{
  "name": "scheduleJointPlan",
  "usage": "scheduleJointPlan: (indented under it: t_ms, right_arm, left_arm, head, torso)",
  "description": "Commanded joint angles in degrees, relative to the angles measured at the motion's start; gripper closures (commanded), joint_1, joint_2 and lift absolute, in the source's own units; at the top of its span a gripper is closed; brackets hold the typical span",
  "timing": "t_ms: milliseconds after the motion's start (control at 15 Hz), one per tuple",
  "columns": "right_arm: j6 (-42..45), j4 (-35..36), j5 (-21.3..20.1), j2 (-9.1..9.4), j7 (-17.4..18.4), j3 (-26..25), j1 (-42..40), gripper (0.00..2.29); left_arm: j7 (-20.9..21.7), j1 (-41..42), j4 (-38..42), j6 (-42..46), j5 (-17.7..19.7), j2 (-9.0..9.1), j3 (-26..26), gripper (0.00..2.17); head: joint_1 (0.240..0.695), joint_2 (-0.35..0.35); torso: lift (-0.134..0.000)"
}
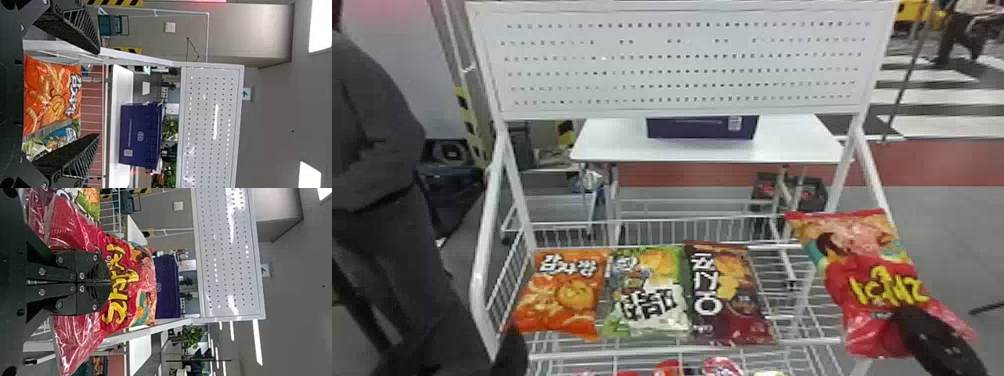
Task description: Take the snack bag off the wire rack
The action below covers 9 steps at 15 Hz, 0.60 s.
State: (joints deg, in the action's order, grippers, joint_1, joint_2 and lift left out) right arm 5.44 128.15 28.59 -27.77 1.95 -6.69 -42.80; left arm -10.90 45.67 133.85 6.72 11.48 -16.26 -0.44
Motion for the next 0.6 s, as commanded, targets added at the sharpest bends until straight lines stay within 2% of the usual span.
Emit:
scheduleJointPlan:
  t_ms: [0,333,533]
  right_arm:
    - [0.22,0.17,-0.03,-0.09,-0.02,0.01,-0.27,2.07]
    - [0.40,0.43,-0.03,-0.26,-0.02,0.18,-0.53,2.07]
    - [-3.82,-2.38,-0.03,-0.44,-0.02,3.52,5.44,2.07]
  left_arm:
    - [0.00,0.21,0.19,0.00,-0.41,0.00,0.00,0.14]
    - [0.00,0.39,0.54,-0.17,-0.50,0.09,0.00,0.14]
    - [-0.88,1.09,1.06,-1.40,-3.57,0.61,-0.88,0.14]
  head:
    - [0.499,0.000]
    - [0.499,0.000]
    - [0.499,0.000]
  torso:
    - [0.000]
    - [0.000]
    - [0.000]
